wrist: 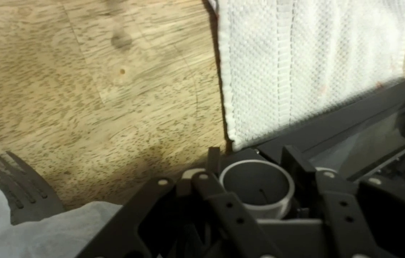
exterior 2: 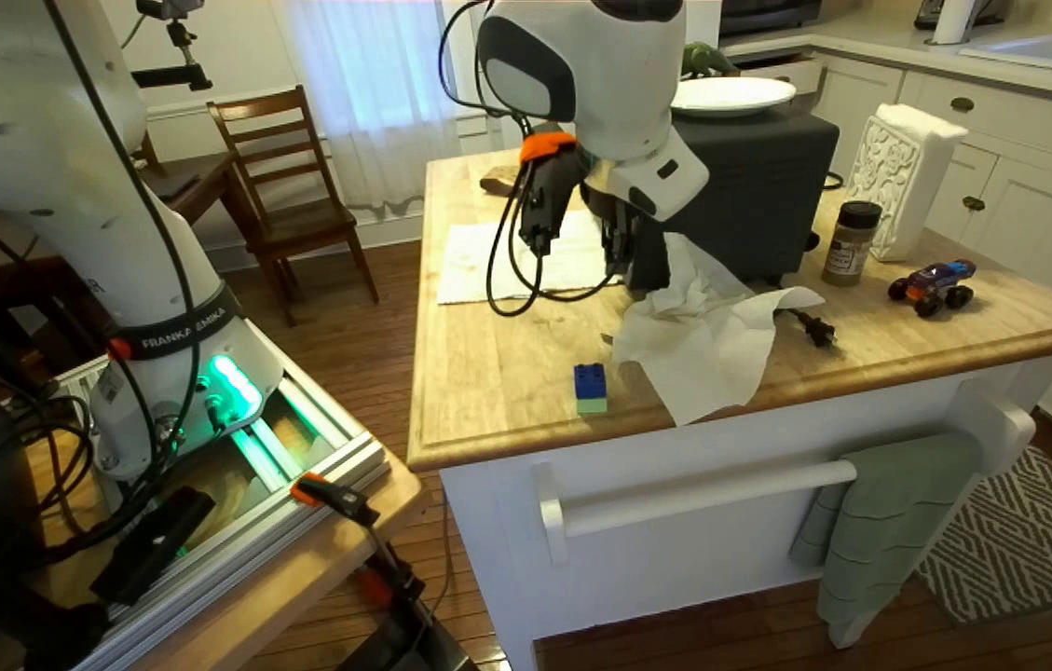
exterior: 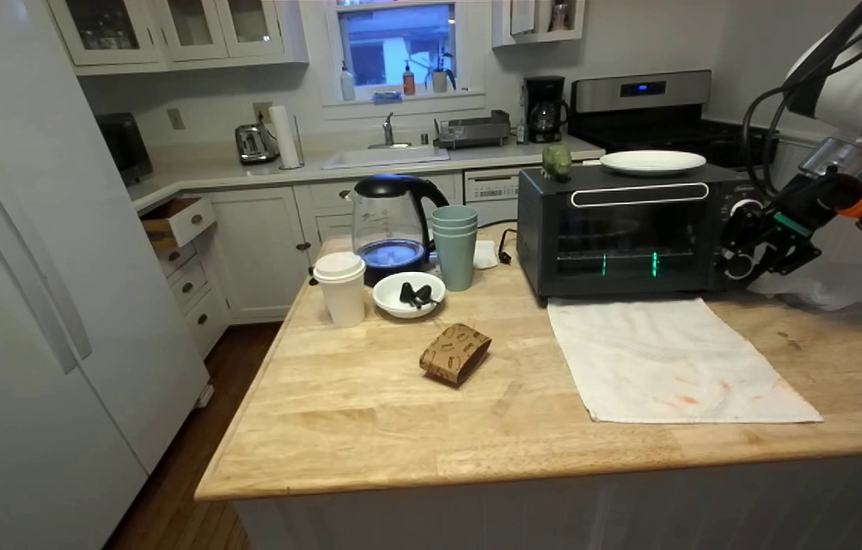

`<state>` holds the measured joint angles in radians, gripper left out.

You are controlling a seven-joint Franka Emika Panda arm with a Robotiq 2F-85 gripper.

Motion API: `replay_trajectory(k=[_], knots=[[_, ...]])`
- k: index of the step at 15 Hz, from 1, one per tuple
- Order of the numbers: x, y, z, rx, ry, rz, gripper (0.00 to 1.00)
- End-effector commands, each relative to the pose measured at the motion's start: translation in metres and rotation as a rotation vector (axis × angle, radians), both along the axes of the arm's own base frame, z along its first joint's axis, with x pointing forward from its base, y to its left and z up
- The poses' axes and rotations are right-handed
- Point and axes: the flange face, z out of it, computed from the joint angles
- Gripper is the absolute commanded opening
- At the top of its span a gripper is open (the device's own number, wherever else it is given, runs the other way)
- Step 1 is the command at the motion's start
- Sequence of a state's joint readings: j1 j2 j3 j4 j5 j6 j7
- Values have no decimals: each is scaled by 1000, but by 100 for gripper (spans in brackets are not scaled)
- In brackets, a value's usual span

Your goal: Turn the bottom knob to the right

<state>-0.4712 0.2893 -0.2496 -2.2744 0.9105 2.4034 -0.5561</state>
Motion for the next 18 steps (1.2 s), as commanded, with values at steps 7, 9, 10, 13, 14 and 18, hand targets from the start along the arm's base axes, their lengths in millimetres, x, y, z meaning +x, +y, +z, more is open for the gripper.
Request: replay_trajectory(k=[7, 9, 10, 13, 14, 18], knots=[[-16, -29, -18, 190, -219, -71, 22], [-20, -32, -23, 220, -250, -73, 22], [-21, -34, -25, 238, -267, -73, 22], [-25, -37, -31, 297, -306, -86, 22], [-26, -38, -34, 324, -319, -95, 22], [-33, -42, -45, 415, -370, -130, 22]])
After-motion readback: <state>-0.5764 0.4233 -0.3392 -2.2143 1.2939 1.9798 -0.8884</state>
